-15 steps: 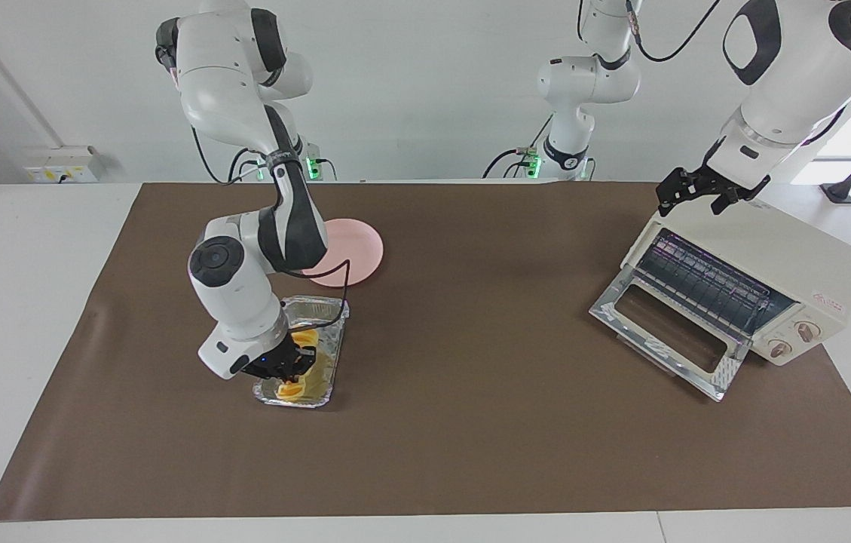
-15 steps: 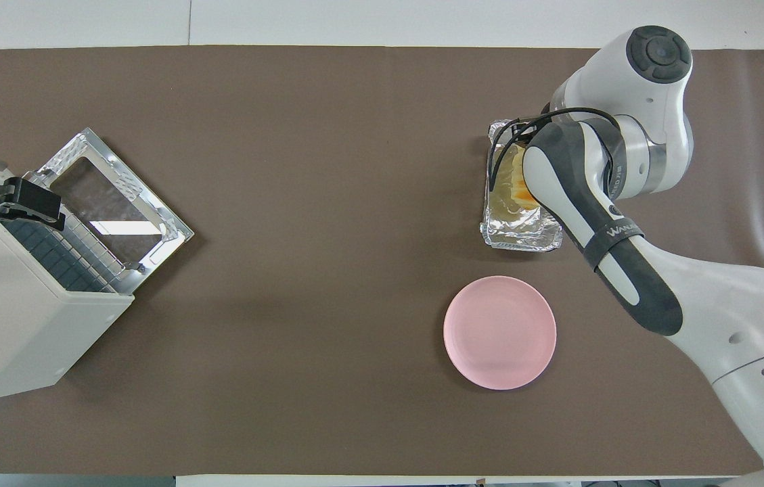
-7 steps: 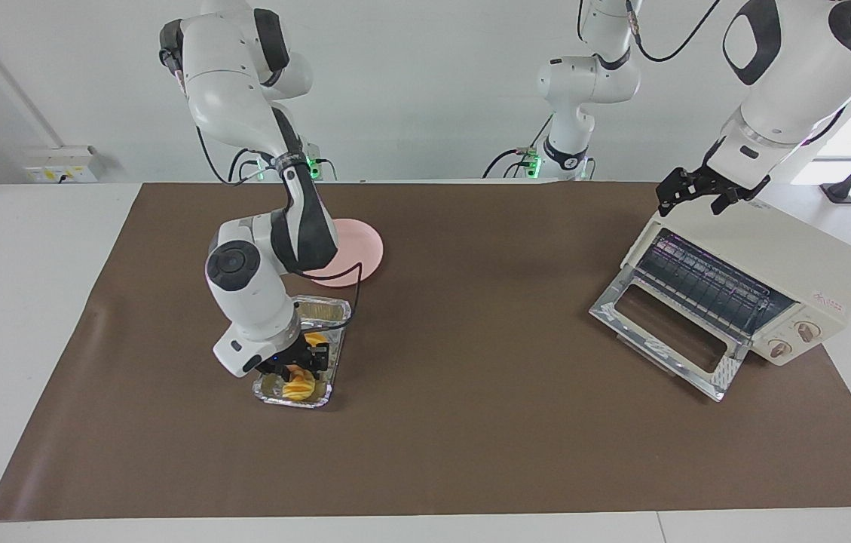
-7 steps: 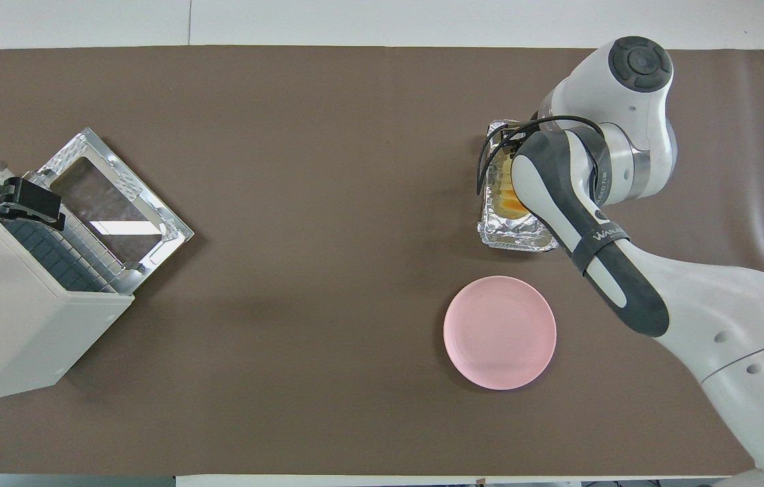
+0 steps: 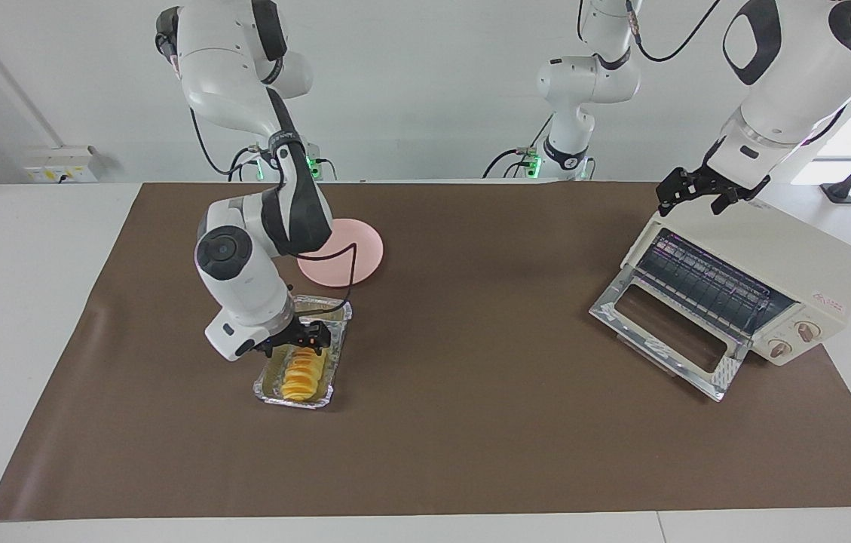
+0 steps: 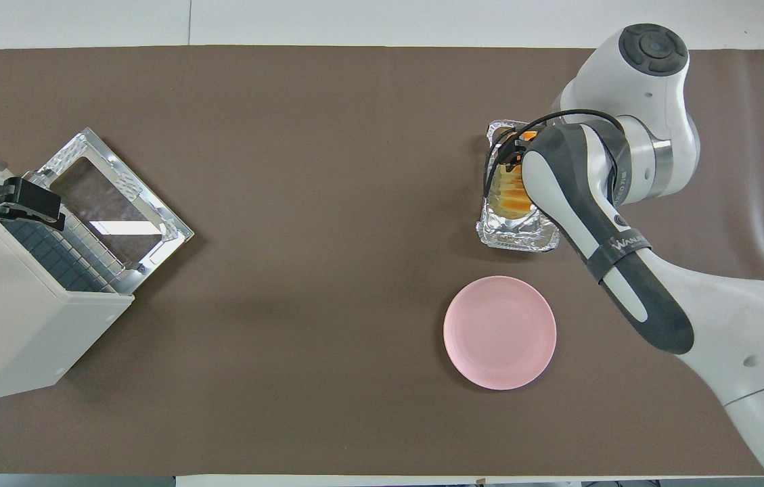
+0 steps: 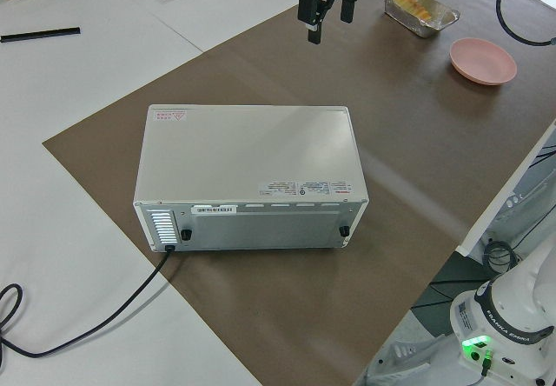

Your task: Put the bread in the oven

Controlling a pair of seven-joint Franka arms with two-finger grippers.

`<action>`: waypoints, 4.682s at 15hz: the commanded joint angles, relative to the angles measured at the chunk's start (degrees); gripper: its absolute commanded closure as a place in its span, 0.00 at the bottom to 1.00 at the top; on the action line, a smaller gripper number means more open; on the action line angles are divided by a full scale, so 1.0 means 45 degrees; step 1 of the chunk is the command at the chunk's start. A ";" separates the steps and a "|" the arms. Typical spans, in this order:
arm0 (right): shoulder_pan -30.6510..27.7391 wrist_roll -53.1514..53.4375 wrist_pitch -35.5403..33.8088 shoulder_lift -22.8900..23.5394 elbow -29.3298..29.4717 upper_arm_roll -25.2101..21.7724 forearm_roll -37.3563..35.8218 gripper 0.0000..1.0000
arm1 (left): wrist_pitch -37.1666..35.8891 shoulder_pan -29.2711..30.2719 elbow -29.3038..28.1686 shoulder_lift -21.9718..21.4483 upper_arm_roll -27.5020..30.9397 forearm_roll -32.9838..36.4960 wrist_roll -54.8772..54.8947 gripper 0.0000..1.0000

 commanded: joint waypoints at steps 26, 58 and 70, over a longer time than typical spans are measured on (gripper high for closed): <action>-0.0610 -0.1848 0.1696 -0.1780 -0.3105 0.0158 -0.0235 1.00 | 0.0038 0.0118 -0.0358 -0.0375 -0.0037 0.0073 0.0178 0.00; 0.5953 0.3680 0.5324 -0.0003 -0.2457 0.0178 0.3769 0.60 | 0.0038 0.0118 -0.0358 -0.0356 -0.0037 0.0073 0.0178 0.00; 0.2032 0.2240 -0.0761 -0.4294 -0.2262 -0.0017 0.3555 0.00 | 0.0038 -0.0544 -0.0320 -0.0434 -0.0174 -0.0006 0.0062 0.00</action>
